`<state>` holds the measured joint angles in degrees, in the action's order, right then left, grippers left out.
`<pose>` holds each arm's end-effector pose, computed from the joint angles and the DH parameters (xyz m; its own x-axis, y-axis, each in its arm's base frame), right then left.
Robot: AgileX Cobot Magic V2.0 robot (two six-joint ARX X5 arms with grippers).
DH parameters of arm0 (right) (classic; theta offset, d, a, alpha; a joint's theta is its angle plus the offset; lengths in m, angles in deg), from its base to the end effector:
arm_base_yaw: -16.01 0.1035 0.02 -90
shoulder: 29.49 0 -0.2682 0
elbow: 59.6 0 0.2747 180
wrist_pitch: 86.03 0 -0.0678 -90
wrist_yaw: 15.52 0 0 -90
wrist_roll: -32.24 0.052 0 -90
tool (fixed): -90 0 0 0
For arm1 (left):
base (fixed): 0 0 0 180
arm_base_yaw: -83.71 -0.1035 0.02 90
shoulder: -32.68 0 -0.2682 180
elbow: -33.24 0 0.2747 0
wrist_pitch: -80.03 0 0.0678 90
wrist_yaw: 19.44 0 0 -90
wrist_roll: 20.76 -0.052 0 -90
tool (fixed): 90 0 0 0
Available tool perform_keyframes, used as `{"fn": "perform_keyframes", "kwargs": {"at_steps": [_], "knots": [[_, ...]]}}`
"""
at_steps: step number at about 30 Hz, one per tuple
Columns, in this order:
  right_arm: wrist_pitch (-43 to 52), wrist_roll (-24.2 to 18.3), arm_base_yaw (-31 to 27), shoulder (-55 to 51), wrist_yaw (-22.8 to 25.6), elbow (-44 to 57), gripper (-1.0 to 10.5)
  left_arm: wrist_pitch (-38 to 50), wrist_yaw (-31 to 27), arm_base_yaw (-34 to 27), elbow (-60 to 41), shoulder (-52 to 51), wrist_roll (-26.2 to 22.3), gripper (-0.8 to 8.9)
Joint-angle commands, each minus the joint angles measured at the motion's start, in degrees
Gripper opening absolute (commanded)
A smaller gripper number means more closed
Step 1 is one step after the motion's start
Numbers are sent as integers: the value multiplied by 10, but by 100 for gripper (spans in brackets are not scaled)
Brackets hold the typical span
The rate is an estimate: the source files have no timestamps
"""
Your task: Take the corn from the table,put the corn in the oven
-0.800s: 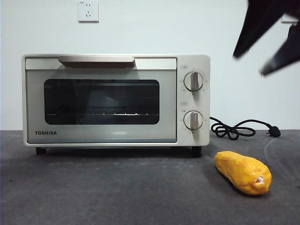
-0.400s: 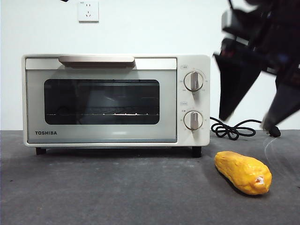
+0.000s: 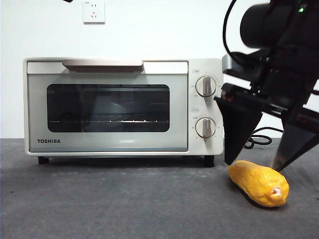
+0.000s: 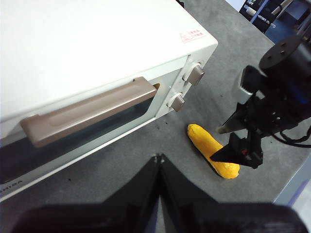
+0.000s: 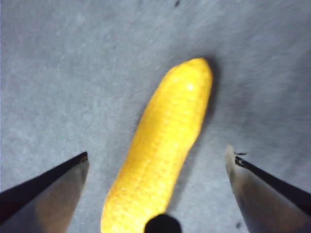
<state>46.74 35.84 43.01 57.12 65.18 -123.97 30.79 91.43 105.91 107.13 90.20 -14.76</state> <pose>0.2636 0.1438 0.1557 0.2350 0.3011 -0.9242 -0.4451 0.8786 0.1731 0.2127 -0.1068 0.3440 0.5920 -0.6264 -0.5071 0.5741 0.7694 -0.2801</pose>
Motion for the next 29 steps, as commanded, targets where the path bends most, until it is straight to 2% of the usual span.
{"fn": "perform_keyframes", "kwargs": {"at_steps": [1,4,10,13,19,29], "knots": [[3,-2,7,15,-5,0,468,1,-2,2,1,0,-7,-6],[3,-2,14,26,-6,0,418,1,-8,2,1,0,-7,-6],[2,7,31,32,-6,0,89,1,-21,2,1,0,-7,-6],[1,9,39,31,-9,-1,-14,2,-21,2,1,0,-7,-6],[-13,9,68,11,-30,-2,-12,12,-31,2,1,3,-7,-6],[-18,45,147,-98,-59,-2,-12,109,-31,2,1,52,-5,-6]]}}
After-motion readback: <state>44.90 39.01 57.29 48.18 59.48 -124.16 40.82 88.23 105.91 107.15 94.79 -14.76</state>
